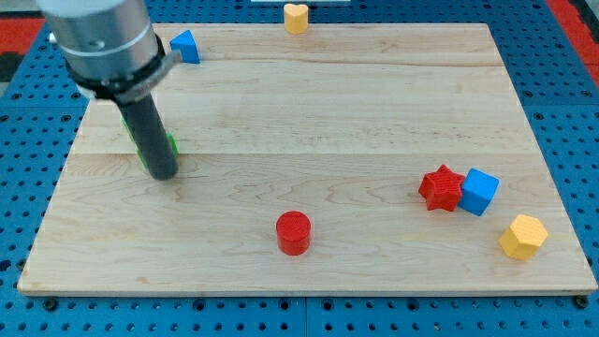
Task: Place the red circle to the right side of green star
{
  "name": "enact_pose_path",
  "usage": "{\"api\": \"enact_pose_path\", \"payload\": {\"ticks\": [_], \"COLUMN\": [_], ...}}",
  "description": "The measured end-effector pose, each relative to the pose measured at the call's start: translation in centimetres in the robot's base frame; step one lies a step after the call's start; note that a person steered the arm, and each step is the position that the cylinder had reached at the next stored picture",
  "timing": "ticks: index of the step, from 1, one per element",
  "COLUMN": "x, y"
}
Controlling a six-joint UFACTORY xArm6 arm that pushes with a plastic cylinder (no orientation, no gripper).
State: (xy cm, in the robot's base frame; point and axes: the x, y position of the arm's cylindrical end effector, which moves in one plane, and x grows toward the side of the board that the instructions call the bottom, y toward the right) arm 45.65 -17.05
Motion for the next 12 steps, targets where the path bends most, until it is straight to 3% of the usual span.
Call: {"api": "enact_pose_path", "payload": {"ticks": [1, 2, 3, 4, 5, 6, 8, 9, 10, 11, 12], "x": [-2.7, -1.8, 5.3, 12.2, 9.5, 4.2, 6.5, 3.8, 1.9, -1.0, -0.8], "y": [0.2, 12.6, 22.4, 23.1, 12.7, 3.7, -2.3, -6.5, -2.2, -2.1, 0.9]}}
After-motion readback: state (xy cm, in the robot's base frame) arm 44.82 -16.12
